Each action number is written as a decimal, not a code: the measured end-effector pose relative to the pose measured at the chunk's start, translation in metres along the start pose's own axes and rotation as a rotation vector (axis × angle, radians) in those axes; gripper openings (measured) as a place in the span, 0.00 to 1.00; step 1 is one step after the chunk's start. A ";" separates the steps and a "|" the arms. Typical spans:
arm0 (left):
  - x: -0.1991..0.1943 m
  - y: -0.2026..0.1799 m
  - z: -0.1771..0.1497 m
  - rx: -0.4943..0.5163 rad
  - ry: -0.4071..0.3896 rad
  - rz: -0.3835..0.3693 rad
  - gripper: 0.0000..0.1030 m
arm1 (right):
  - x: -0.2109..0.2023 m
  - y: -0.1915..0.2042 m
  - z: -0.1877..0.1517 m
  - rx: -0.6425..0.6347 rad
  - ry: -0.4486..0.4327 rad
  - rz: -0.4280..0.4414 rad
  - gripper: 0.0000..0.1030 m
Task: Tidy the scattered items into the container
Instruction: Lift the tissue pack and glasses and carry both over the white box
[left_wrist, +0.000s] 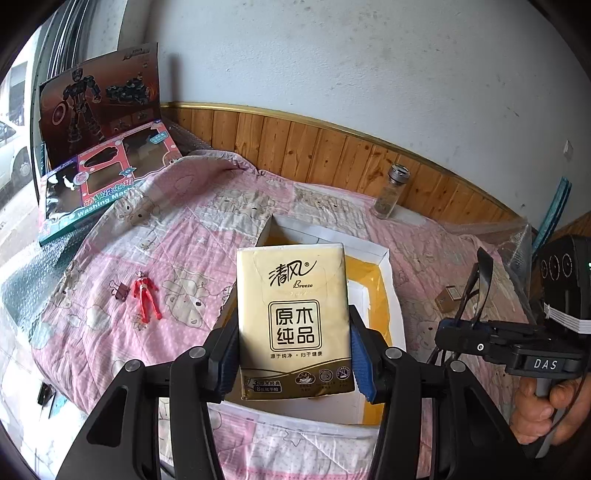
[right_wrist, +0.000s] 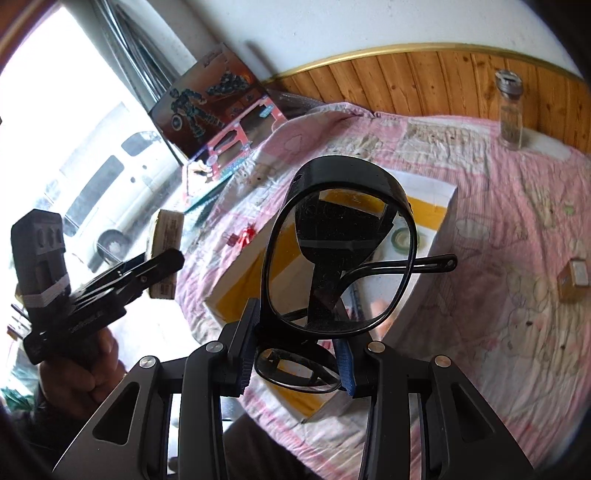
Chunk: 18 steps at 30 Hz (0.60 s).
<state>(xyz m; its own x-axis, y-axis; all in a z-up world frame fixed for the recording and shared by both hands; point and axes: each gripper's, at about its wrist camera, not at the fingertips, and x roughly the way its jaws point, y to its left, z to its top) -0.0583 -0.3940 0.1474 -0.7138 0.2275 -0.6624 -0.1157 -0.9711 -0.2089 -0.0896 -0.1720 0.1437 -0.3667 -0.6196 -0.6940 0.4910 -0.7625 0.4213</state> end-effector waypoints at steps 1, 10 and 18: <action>0.001 0.000 0.000 0.002 0.003 -0.003 0.51 | 0.002 0.001 0.005 -0.011 0.004 -0.012 0.38; 0.025 -0.005 0.000 0.036 0.048 -0.038 0.51 | 0.030 0.002 0.041 -0.086 0.052 -0.111 0.38; 0.045 0.012 0.003 0.031 0.082 -0.038 0.51 | 0.070 -0.007 0.052 -0.070 0.126 -0.111 0.38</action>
<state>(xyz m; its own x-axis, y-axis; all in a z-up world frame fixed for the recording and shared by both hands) -0.0935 -0.3957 0.1172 -0.6498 0.2679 -0.7113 -0.1635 -0.9632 -0.2134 -0.1599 -0.2195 0.1219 -0.3222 -0.5009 -0.8033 0.5086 -0.8073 0.2994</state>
